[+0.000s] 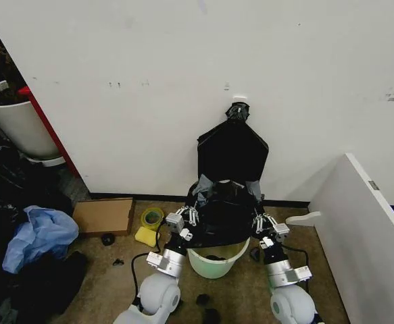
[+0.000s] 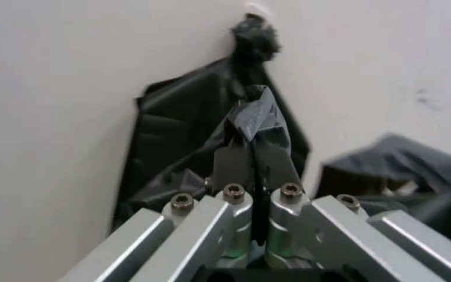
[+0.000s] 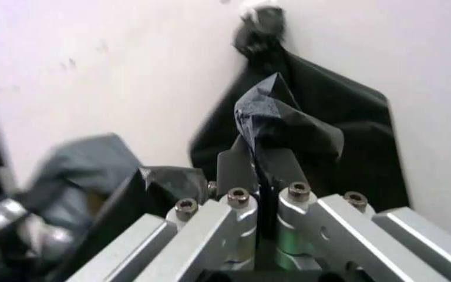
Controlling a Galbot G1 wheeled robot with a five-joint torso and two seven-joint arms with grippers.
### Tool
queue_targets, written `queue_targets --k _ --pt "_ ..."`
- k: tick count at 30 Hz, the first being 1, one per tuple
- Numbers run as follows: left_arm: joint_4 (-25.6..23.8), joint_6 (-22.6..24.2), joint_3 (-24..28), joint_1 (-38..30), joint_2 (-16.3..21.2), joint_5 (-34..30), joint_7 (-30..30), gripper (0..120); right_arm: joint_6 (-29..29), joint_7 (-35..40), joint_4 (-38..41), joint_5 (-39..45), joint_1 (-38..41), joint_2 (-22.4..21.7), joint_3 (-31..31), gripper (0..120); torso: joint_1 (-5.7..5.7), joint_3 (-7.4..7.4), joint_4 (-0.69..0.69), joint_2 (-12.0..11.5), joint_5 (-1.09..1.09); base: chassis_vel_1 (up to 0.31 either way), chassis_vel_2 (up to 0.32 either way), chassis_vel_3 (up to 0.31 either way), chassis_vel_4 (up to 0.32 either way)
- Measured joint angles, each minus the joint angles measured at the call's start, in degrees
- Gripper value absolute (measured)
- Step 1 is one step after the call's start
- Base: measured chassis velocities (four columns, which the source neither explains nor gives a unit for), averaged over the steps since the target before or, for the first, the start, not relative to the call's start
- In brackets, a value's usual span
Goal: Place the garbage bag over the trash bin.
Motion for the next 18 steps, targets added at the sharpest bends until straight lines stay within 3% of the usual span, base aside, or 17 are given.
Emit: queue_targets --k 4,7,12,18 --pt "1.4 -0.9 -0.2 -0.7 -0.1 -3.6 6.9 0 0.8 -3.4 0.4 2.5 0.0 0.0 0.0 0 0.0 0.0 0.0 0.0 0.0 0.0 0.0 0.0 0.0" --pt "2.7 -2.6 -1.4 -1.4 -0.4 -8.2 16.5 0 2.1 -8.9 0.3 5.7 -0.6 0.0 -0.1 0 0.0 0.0 0.0 0.0 0.0 0.0 0.0 0.0 0.0" --pt "3.1 -3.4 -2.4 -2.4 -0.1 -9.7 20.0 0 2.7 -12.1 0.4 7.3 -1.4 0.1 -0.1 0 0.0 0.0 0.0 0.0 0.0 0.0 0.0 0.0 0.0" --pt "5.1 -4.1 -3.1 -2.8 0.9 -8.8 19.6 0 2.7 -11.9 0.0 6.2 -1.9 0.5 -0.6 0 0.0 0.0 0.0 0.0 0.0 0.0 0.0 0.0 0.0"
